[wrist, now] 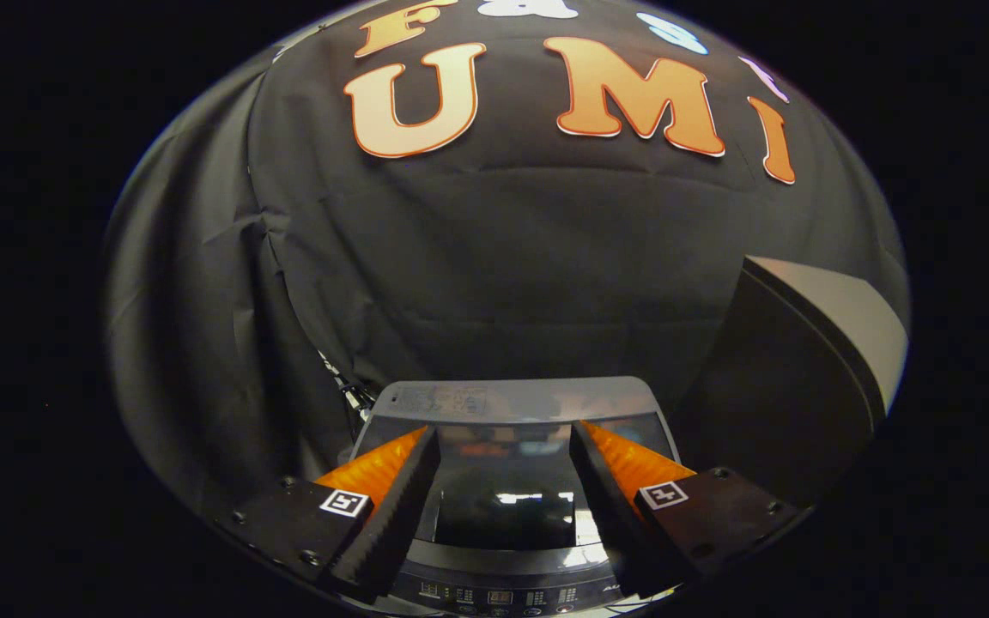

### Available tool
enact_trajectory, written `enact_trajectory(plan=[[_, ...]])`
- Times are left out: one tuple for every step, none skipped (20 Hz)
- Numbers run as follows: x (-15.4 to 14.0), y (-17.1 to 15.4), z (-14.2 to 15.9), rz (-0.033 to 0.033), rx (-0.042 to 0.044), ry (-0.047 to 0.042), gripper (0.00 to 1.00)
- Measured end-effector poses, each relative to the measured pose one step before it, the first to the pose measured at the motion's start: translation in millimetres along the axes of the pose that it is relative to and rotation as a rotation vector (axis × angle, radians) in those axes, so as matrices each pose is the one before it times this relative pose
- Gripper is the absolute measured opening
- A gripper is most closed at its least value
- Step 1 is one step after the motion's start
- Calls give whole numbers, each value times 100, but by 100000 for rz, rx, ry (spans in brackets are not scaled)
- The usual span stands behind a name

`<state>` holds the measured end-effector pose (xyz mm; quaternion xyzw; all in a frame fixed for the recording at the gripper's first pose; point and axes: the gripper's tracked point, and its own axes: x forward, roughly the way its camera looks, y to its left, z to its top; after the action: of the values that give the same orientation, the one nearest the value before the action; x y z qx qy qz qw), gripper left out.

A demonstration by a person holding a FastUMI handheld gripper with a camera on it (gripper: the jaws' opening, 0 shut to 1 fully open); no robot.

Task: Put the clothes into the washing machine and then close the washing machine lid.

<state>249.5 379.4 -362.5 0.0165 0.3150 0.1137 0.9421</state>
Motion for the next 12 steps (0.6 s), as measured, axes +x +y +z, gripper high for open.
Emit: enact_trajectory(plan=[[198,56,-707,-42,143,1483,98],[-56,40,-812,137,105,1903,99],[276,126,-837,269,276,1753,99],[190,89,-903,176,176,1920,99],[262,22,-740,22,244,1435,99],[423,48,-979,-114,-11,1603,99],[412,-140,-980,-86,129,1885,99],[344,-16,-946,-3,302,1874,99],[356,-22,-803,-116,306,1732,99],[44,-84,-800,-43,199,1483,99],[143,-55,-575,195,-51,1522,99],[114,90,-268,51,-80,1048,99]])
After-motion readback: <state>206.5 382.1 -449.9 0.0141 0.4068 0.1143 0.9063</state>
